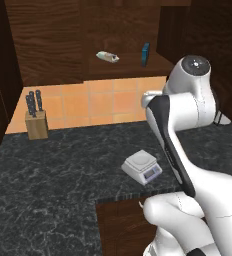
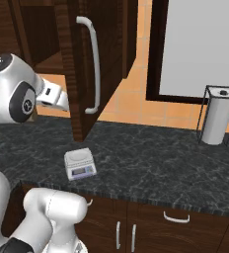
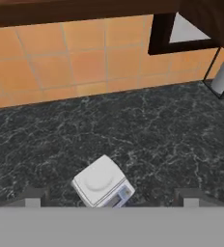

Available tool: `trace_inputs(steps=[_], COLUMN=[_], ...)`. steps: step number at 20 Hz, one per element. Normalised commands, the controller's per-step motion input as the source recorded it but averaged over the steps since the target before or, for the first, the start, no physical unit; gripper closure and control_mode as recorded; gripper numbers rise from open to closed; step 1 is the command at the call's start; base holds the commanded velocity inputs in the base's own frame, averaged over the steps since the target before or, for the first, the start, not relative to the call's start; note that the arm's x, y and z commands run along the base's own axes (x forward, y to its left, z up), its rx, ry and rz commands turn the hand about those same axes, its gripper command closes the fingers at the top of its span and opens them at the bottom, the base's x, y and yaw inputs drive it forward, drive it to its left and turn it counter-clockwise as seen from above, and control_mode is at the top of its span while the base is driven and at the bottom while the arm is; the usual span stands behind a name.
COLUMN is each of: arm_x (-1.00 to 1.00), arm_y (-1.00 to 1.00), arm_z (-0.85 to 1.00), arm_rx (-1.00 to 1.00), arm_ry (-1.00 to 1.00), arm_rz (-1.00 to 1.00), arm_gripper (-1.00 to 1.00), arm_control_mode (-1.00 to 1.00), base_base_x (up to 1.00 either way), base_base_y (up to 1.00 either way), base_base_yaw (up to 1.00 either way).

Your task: Pick the boxed food and place it on the digital scale for weighing, and close the cabinet.

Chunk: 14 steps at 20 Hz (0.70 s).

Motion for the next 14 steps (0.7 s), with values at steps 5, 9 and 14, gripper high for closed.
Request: trace_inputs(steps=[5, 9, 14], arm_x=[0.00, 0.16, 0.51], arm_y=[0.00, 0.00, 0.05], arm_z=[0.60, 0.55, 0.33], arm_rx=[0.00, 0.00, -0.01], arm_ry=[-0.15, -0.14, -0.10], arm_rz=[-0.03, -0.02, -0.01], arm_gripper=[-1.00, -1.00, -1.00], arm_control_mode=[-1.00, -1.00, -1.00], base_base_x=[0.00, 0.00, 0.00], base_base_y=[0.00, 0.00, 0.00], base_base_yaw=[0.00, 0.00, 0.00])
